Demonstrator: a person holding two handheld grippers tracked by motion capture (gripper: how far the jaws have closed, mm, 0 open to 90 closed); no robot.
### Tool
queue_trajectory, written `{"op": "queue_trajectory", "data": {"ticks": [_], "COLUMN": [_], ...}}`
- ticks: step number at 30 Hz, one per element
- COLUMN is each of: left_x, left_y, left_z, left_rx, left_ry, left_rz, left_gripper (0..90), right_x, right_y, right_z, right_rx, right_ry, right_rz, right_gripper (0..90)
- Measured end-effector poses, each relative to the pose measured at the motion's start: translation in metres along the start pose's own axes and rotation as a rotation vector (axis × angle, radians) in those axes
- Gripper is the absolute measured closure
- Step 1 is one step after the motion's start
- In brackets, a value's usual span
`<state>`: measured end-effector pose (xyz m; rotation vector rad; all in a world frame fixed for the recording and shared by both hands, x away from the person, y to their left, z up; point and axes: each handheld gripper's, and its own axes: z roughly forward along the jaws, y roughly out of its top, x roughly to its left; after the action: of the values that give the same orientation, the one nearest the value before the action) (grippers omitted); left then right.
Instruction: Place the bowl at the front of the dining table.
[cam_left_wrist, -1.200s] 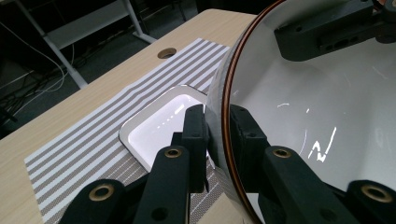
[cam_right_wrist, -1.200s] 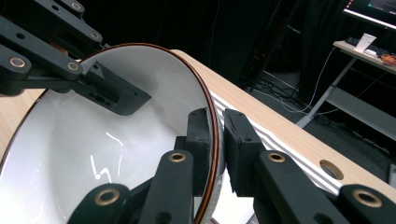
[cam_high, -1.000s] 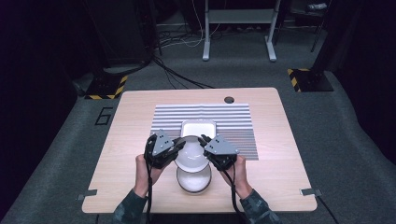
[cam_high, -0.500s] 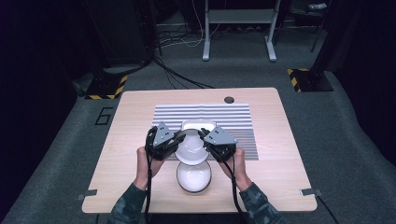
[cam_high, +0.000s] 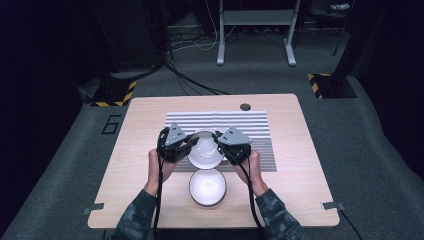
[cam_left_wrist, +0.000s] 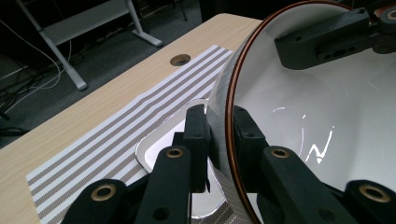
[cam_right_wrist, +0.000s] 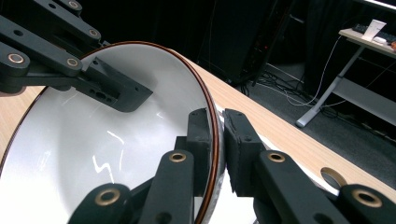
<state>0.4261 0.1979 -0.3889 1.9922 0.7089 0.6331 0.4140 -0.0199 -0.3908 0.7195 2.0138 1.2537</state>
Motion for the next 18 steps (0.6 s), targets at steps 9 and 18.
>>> {"op": "queue_trajectory", "data": {"ticks": [9,18], "left_x": [0.007,0.014], "left_y": [0.002,0.004], "left_z": [0.007,0.016], "left_rx": [-0.001,0.011], "left_ry": [-0.007,-0.004], "left_rz": [-0.013,-0.021], "left_gripper": [79.1,79.3], "right_x": [-0.006,-0.014], "right_y": [0.000,-0.003], "right_z": [0.007,0.018], "right_rx": [0.003,0.012], "right_ry": [-0.004,0.006], "right_rz": [0.007,0.025], "right_gripper": [81.4,81.5]}}
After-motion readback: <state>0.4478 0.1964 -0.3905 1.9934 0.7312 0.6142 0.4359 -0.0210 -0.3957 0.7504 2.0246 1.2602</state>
